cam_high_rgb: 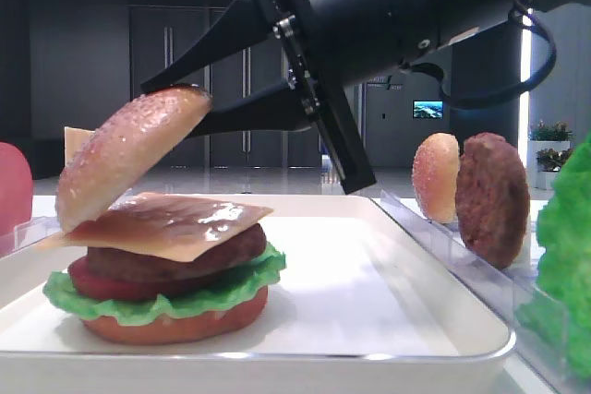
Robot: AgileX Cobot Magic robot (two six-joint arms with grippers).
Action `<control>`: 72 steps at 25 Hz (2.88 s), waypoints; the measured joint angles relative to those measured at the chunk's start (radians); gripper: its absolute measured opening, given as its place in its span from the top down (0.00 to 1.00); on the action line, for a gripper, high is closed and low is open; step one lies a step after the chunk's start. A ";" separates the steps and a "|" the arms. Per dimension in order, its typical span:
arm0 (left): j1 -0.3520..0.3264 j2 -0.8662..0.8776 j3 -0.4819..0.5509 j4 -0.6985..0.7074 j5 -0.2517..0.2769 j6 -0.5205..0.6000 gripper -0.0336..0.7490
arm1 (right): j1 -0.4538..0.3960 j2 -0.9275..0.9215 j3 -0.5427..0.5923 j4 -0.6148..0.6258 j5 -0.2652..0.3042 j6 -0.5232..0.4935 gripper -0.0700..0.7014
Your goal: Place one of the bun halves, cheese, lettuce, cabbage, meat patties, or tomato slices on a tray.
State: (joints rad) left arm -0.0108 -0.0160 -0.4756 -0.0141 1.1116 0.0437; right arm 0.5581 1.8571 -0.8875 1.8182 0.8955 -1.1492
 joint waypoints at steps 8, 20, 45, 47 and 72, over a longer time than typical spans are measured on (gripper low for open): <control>0.000 0.000 0.000 0.000 0.000 0.000 0.22 | 0.000 0.000 0.000 0.000 -0.011 0.000 0.66; 0.000 0.000 0.000 0.000 0.000 0.000 0.22 | -0.022 0.000 0.000 -0.001 -0.014 0.000 0.63; 0.000 0.000 0.000 0.000 0.000 0.000 0.22 | -0.030 0.002 0.000 -0.054 -0.116 0.017 0.22; 0.000 0.000 0.000 0.000 0.000 0.000 0.22 | -0.030 0.002 0.000 -0.054 -0.120 0.023 0.22; 0.000 0.000 0.000 0.000 0.000 0.000 0.22 | -0.030 -0.136 -0.101 -0.479 -0.265 0.380 0.22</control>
State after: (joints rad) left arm -0.0108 -0.0160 -0.4756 -0.0141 1.1116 0.0437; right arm 0.5286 1.7212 -0.9889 1.3394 0.6304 -0.7696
